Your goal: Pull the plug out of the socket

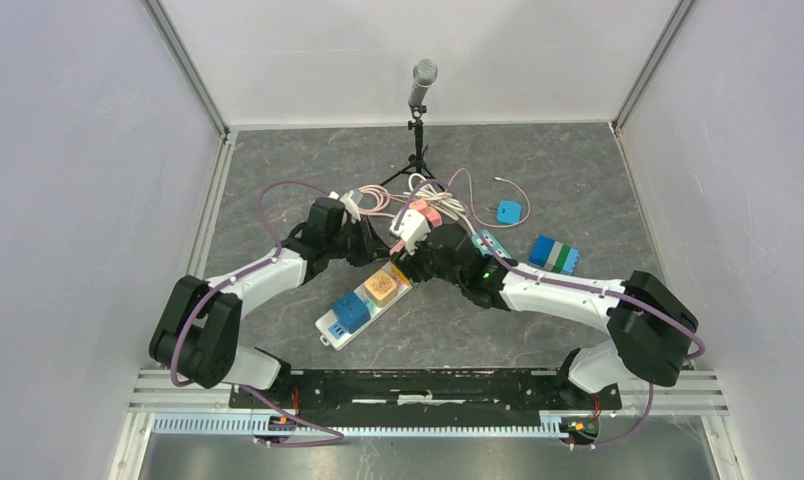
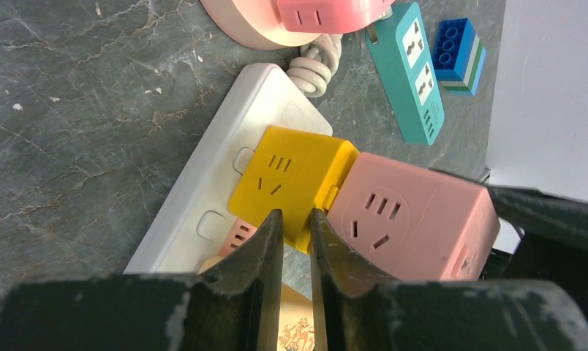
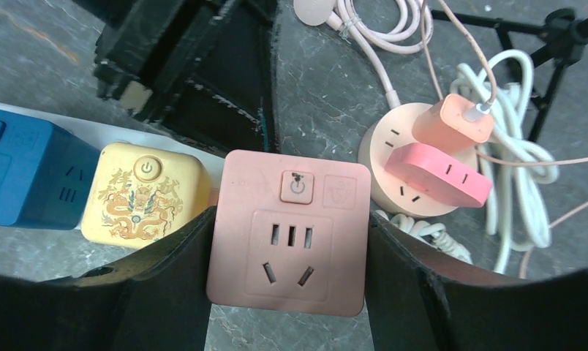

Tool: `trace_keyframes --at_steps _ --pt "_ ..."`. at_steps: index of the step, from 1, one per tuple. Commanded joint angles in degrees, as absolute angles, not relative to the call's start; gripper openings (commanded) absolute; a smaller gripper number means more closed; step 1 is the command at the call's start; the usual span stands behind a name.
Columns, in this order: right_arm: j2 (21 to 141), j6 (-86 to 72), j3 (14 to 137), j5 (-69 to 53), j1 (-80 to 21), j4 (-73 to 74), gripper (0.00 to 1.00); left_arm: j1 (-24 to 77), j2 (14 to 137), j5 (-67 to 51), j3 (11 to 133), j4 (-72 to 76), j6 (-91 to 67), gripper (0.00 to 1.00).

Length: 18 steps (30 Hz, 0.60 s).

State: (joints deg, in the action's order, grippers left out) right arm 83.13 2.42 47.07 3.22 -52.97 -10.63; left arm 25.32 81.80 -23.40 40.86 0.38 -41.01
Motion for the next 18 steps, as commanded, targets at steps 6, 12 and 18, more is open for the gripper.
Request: trace_keyframes --at_steps 6,12,18 --pt "80.5 2.1 51.2 2.6 -52.4 -16.8 0.00 26.8 85.7 -18.3 36.5 -13.6 -37.6 0.25" --pt "82.9 6.7 54.4 8.7 -56.8 -13.3 0.00 26.8 86.0 -18.4 36.6 -13.6 -37.8 0.25" --pt "81.9 4.8 53.8 7.3 -56.0 -13.7 0.00 26.8 86.0 -18.1 36.4 -13.6 -37.4 0.24"
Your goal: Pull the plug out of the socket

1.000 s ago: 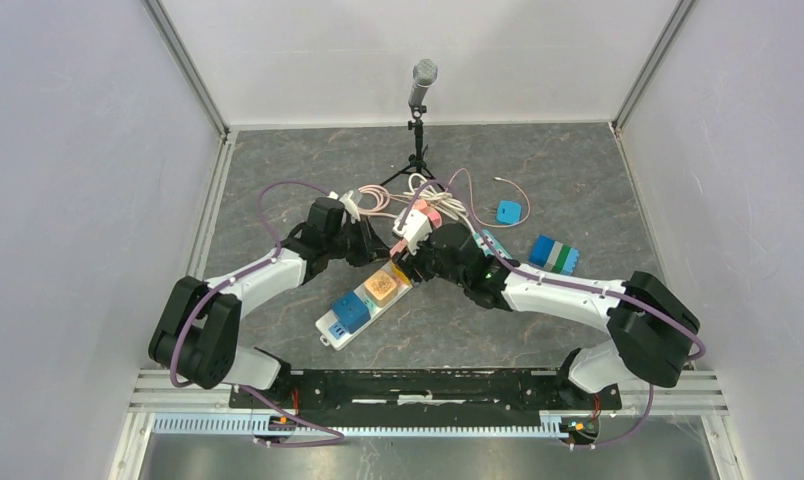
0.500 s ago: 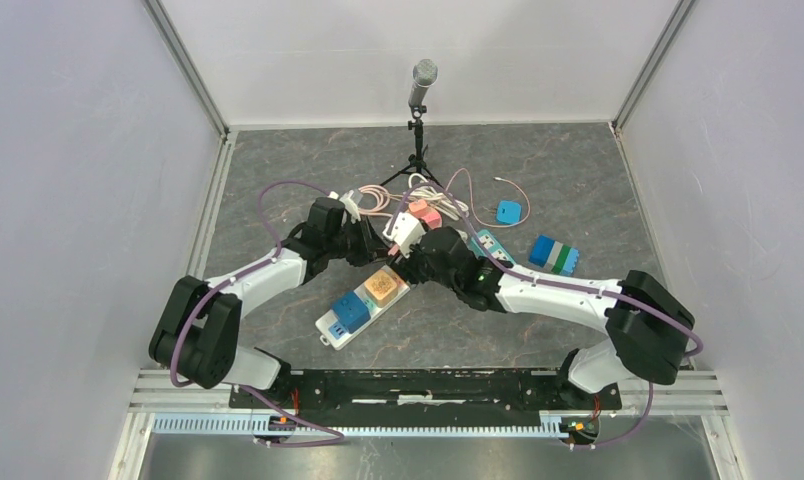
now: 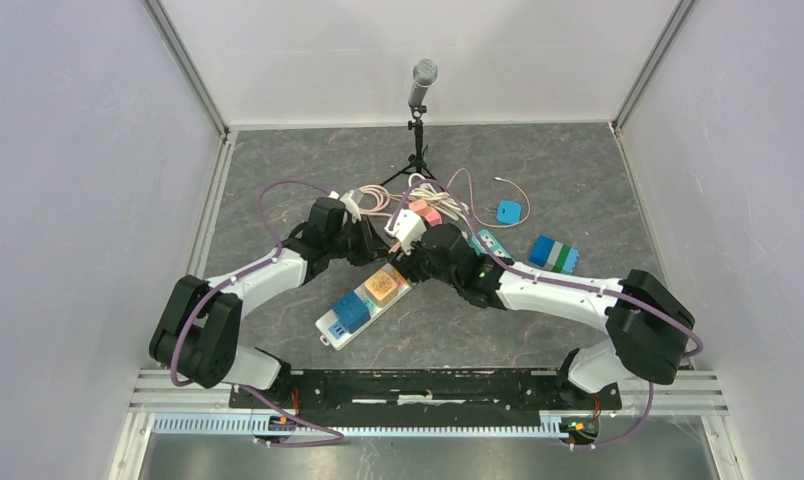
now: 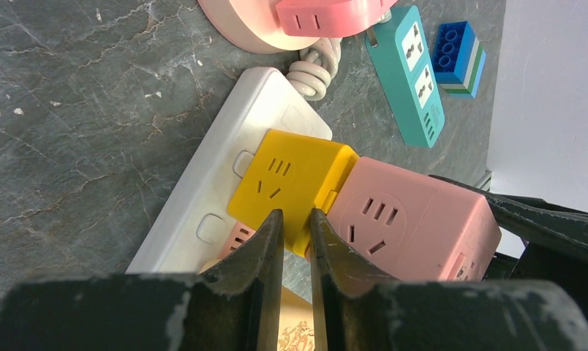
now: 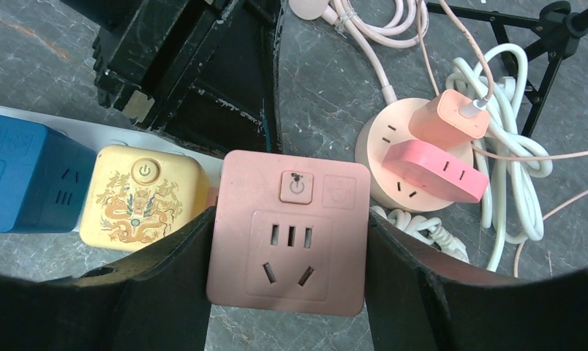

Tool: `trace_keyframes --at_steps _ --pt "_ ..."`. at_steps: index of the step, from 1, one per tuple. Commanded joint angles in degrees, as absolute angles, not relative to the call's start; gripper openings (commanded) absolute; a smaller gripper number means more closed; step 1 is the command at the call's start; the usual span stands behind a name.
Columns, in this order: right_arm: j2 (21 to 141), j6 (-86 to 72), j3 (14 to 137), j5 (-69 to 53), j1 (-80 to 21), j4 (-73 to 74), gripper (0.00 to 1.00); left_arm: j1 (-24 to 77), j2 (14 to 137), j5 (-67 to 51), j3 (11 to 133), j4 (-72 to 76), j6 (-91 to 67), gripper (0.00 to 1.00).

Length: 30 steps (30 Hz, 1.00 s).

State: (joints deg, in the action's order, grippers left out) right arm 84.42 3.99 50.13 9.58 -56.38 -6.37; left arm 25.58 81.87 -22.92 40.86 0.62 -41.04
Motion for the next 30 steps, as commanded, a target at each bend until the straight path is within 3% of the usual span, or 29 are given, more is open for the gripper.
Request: trace_keyframes --at_steps 1,6,10,15,20,30 --pt "81.1 3.0 53.5 4.3 -54.5 -14.4 0.00 26.9 85.8 -18.0 36.4 -13.6 -37.3 0.24" --pt "79.1 -4.2 51.8 -4.2 -49.2 -18.4 0.00 27.1 85.8 -17.5 36.4 -13.7 -37.1 0.24" --pt "81.8 5.7 54.1 5.1 -55.8 -14.2 0.00 27.2 86.3 -17.4 36.7 -13.7 -37.1 0.24" --pt "80.3 9.0 53.2 8.7 -56.6 -15.1 0.00 27.2 86.4 -17.3 36.8 -13.9 -37.0 0.24" --pt "78.7 0.2 52.0 -1.9 -50.2 -18.3 0.00 27.2 86.5 -17.1 36.7 -14.1 -36.9 0.24" --pt "76.6 2.8 47.8 -0.5 -51.9 -22.0 0.00 27.3 86.9 -16.7 36.5 -14.1 -36.8 0.24"
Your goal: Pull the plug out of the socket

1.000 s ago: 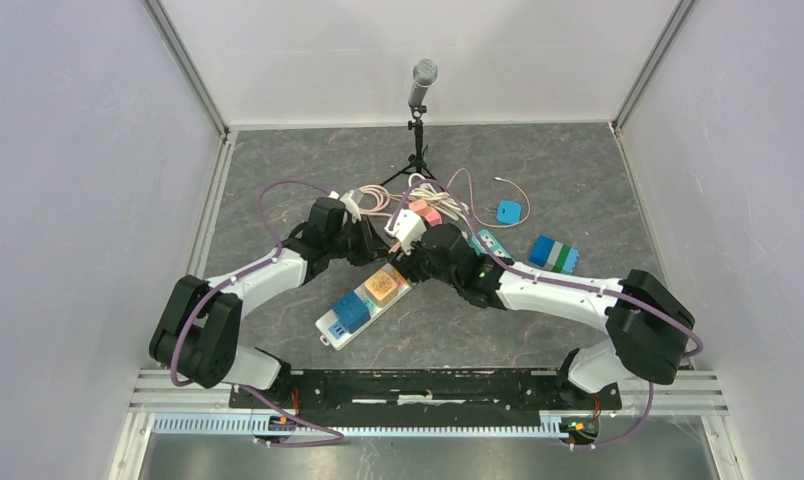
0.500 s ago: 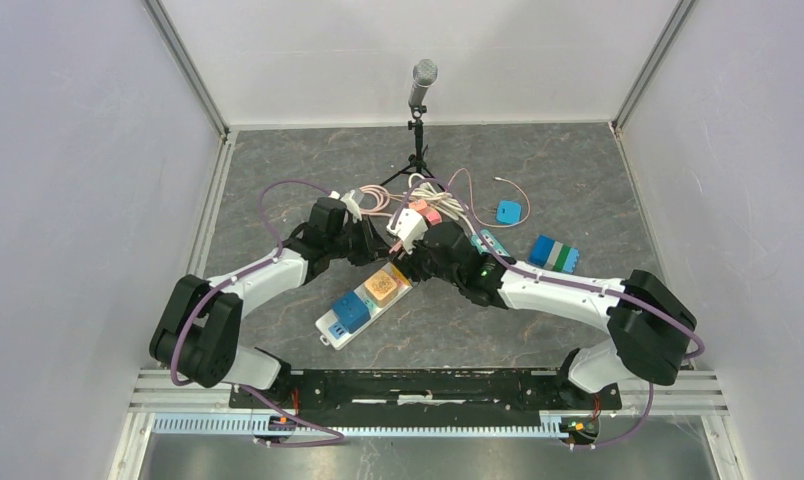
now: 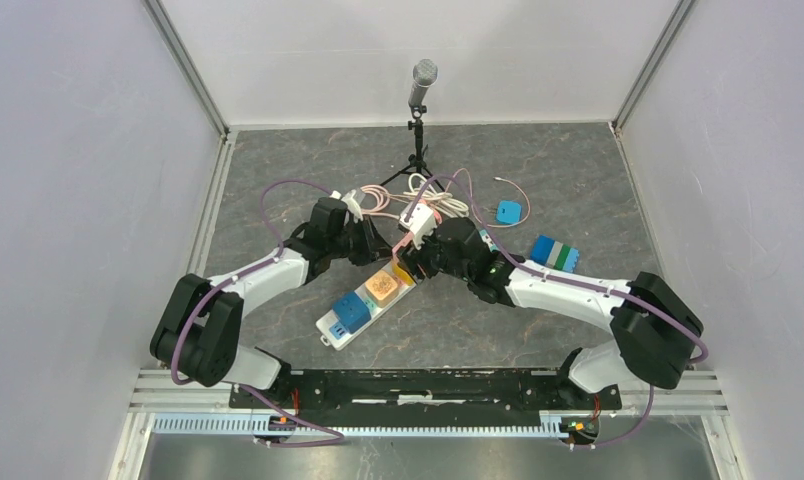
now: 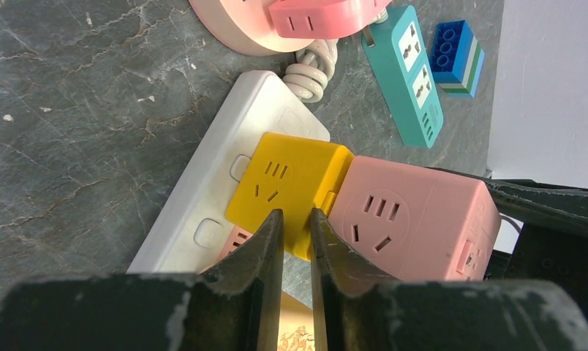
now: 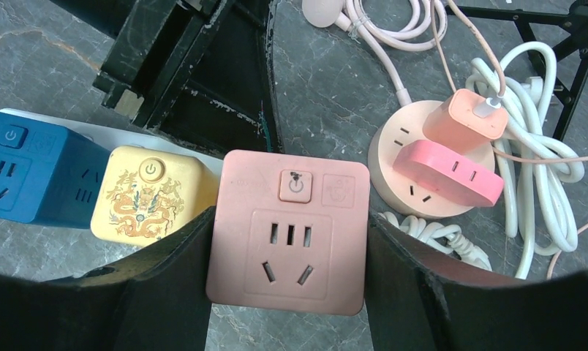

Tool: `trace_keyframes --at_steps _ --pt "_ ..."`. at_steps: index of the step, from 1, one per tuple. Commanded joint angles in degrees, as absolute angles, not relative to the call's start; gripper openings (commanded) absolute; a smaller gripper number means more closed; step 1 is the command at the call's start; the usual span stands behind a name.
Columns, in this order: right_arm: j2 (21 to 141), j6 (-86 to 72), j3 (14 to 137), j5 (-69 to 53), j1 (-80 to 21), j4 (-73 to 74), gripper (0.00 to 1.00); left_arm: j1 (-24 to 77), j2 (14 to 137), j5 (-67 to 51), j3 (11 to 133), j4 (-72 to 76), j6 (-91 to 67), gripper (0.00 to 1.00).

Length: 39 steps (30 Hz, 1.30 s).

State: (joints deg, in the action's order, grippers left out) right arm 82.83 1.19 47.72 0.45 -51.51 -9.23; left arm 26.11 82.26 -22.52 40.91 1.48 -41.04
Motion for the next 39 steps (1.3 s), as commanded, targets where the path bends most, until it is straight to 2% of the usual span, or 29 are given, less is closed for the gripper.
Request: trace_keyframes --at_steps 1,4,9,18,24,28,33,36,39 --pt "76.1 2.3 47.6 -0.7 -51.5 -22.3 0.00 27.3 86.9 -16.7 36.6 -14.1 -36.7 0.24" --pt "75.8 -1.3 47.8 -1.4 -50.4 -23.4 0.00 27.4 87.0 -16.6 36.5 -14.1 -36.7 0.24" --pt "77.6 -8.6 48.4 4.6 -50.6 -21.8 0.00 27.4 87.1 -16.5 36.5 -14.1 -36.7 0.24" --pt "74.7 9.7 43.3 -1.6 -54.3 -30.1 0.00 27.5 87.2 -16.6 37.2 -14.4 -36.6 0.24" --pt "75.1 2.4 45.3 6.5 -53.0 -27.8 0.00 27.5 87.3 -16.4 37.3 -14.8 -36.4 0.24" --pt "75.1 -4.0 46.6 5.1 -52.2 -26.0 0.00 27.5 87.1 -16.4 37.3 -14.9 -36.4 0.24" --pt "73.3 4.1 42.1 -5.4 -52.4 -32.4 0.00 27.5 87.0 -16.8 37.5 -14.9 -36.5 0.24" --pt "71.8 6.2 41.0 -4.5 -52.4 -33.6 0.00 27.5 86.8 -16.7 37.5 -15.0 -36.5 0.23" --pt "72.0 2.7 43.9 1.5 -52.0 -30.1 0.00 27.5 86.8 -16.7 37.5 -15.0 -36.6 0.24"
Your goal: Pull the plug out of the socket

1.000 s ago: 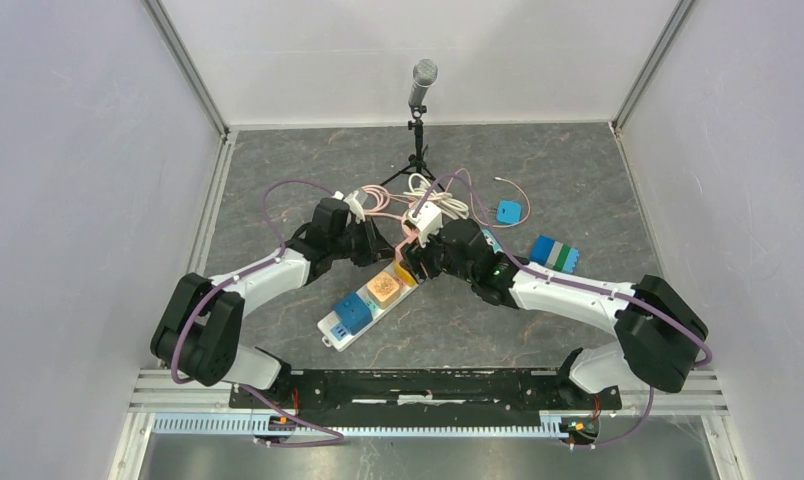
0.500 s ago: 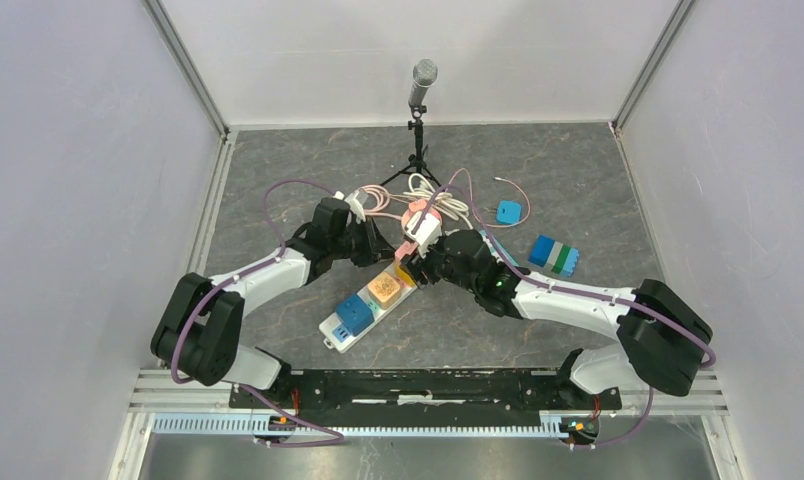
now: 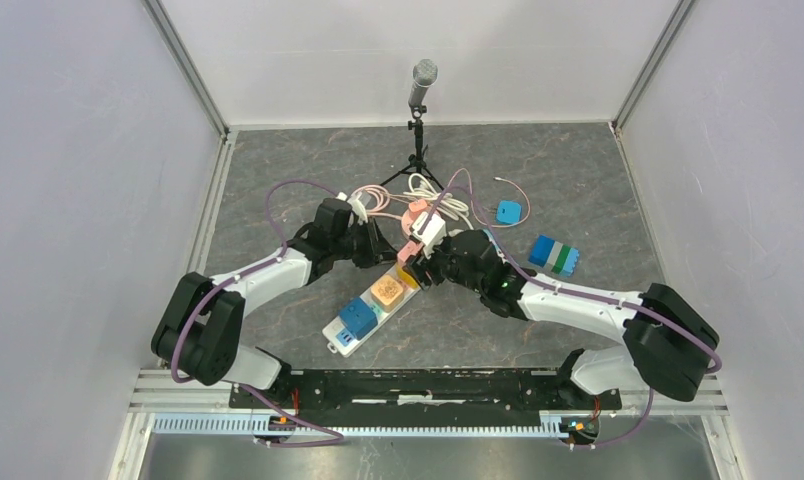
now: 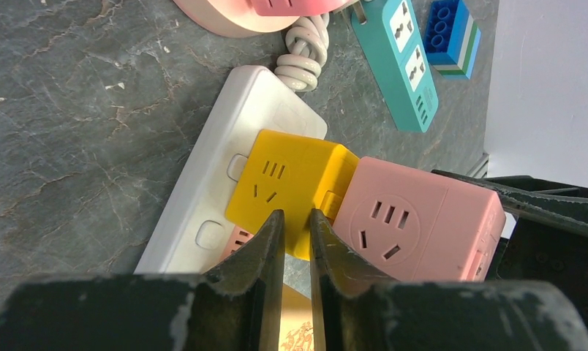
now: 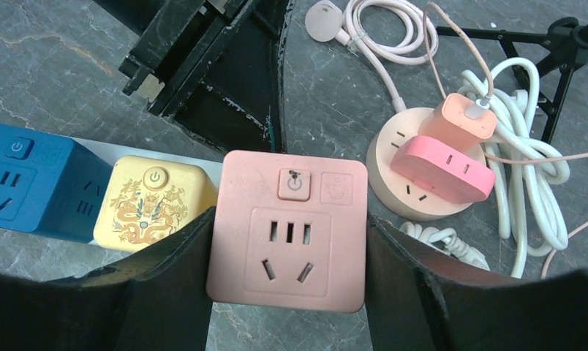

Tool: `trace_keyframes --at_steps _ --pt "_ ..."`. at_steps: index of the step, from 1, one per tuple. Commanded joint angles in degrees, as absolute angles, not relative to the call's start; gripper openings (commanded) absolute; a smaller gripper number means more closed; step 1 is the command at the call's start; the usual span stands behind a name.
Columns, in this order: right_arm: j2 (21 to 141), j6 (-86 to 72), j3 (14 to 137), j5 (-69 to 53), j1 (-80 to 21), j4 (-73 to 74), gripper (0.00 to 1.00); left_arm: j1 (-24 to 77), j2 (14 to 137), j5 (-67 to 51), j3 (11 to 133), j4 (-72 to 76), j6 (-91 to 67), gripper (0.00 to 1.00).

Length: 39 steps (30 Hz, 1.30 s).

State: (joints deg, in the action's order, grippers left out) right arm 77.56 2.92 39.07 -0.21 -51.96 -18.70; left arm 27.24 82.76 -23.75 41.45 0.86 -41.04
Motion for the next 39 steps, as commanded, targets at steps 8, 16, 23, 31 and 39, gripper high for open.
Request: trace_keyframes --at_steps 8,16,23,31,39 --pt "72.8 -6.3 48.8 5.4 -50.7 -25.1 0.00 27.6 86.8 -16.6 37.6 -15.4 -36.6 0.24" --pt "70.9 -3.5 49.2 11.8 -50.7 -21.2 0.00 27.5 85.6 -17.6 39.1 -15.9 -36.8 0.25" --pt "66.3 -7.1 49.0 24.8 -48.6 -4.2 0.00 27.5 83.4 -20.8 48.3 -18.2 -37.5 0.43" --pt "61.5 -17.8 43.2 20.5 -46.5 12.7 0.00 27.5 83.6 -24.9 57.9 -19.1 -37.9 0.70" --pt "62.3 -20.6 39.5 1.9 -45.7 16.1 0.07 27.3 76.1 -17.2 57.6 -27.0 -32.8 0.88"
